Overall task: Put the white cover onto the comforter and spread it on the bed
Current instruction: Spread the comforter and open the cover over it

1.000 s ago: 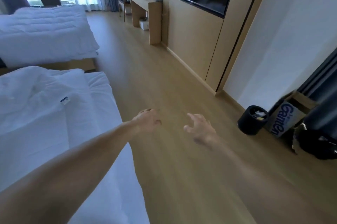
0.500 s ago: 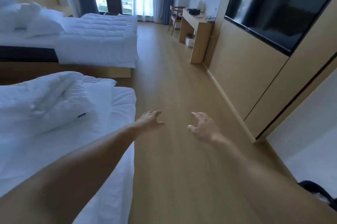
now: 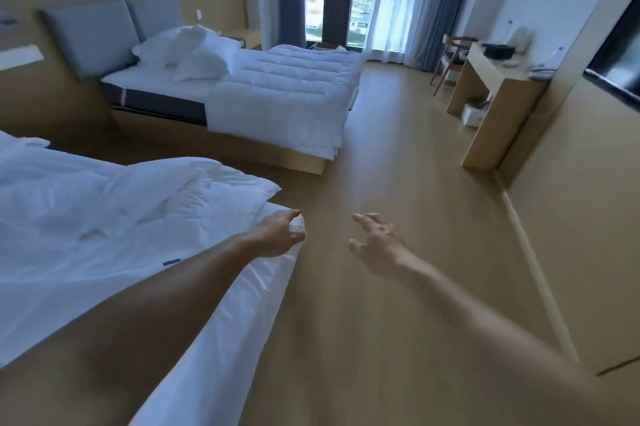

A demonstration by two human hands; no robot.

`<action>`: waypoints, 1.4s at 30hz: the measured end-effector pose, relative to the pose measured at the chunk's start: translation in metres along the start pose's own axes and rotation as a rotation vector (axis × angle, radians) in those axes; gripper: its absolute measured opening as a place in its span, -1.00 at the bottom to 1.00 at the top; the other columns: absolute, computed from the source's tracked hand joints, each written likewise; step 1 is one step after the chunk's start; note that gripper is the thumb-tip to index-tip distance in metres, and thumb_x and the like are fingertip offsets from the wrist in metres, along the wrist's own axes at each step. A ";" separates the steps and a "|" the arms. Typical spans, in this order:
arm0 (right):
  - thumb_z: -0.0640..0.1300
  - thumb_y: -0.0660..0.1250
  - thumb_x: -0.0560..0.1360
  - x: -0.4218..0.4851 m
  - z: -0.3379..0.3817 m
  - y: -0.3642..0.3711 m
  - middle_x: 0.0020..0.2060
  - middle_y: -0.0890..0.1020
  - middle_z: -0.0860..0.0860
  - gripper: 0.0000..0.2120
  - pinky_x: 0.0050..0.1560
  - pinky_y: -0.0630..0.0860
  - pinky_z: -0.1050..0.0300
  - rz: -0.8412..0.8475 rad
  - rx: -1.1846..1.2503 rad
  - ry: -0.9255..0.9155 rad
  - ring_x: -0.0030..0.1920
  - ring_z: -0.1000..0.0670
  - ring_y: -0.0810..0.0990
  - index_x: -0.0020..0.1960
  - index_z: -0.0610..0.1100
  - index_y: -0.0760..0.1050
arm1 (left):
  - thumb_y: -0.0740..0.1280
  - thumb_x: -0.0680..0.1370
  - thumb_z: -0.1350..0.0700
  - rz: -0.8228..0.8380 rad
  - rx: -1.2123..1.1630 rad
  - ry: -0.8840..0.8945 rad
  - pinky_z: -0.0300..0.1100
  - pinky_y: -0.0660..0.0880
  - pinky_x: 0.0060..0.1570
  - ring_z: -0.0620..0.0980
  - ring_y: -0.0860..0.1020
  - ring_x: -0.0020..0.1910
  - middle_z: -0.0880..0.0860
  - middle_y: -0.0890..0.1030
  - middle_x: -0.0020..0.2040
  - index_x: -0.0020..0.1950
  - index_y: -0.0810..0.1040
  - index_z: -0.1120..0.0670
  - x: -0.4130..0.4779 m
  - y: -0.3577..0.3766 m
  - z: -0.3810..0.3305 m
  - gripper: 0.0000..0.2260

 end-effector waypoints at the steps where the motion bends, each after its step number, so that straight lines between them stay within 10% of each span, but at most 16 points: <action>1: 0.04 0.27 0.60 0.023 -0.001 -0.011 0.55 0.20 0.04 -0.41 0.51 0.17 0.03 0.003 -0.006 -0.025 0.53 -0.07 0.17 0.57 0.00 0.20 | 0.30 0.62 0.02 -0.025 -0.014 -0.023 -0.08 0.25 0.44 0.10 0.29 0.50 0.13 0.28 0.55 0.57 0.22 0.13 0.016 -0.007 -0.002 -0.44; 19: 0.00 0.23 0.58 0.419 0.097 0.013 0.53 0.19 0.13 -0.44 0.41 0.20 -0.01 0.312 -0.168 -0.325 0.51 -0.02 0.14 0.56 0.09 0.18 | 0.24 0.63 -0.02 -0.189 -0.263 -0.442 -0.01 0.28 0.45 0.12 0.28 0.51 0.11 0.23 0.58 0.58 0.19 0.10 0.287 -0.081 0.151 -0.44; 31: 0.01 0.21 0.60 0.584 0.156 0.231 0.54 0.18 0.09 -0.40 0.34 0.33 -0.01 0.732 -0.435 -0.734 0.51 -0.06 0.16 0.59 0.02 0.13 | 0.29 0.60 -0.05 -0.148 -0.390 -1.014 -0.05 0.25 0.44 0.06 0.21 0.53 0.04 0.16 0.60 0.62 0.08 0.05 0.299 0.026 0.320 -0.34; 42: 0.07 0.38 0.50 0.620 0.146 0.414 0.55 0.11 0.08 -0.25 0.41 0.30 -0.04 0.793 -0.702 -1.228 0.54 -0.06 0.06 0.58 0.02 0.10 | 0.41 0.49 -0.05 -0.089 0.070 -1.322 0.06 0.27 0.37 0.05 0.06 0.58 0.03 0.00 0.62 0.62 0.02 0.01 0.280 0.137 0.403 -0.17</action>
Point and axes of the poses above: each hand's wrist, its own x-axis towards the middle knuckle, its own y-axis out of the palm, z = x × y, the point moved 8 cm from there along x, towards the middle knuckle
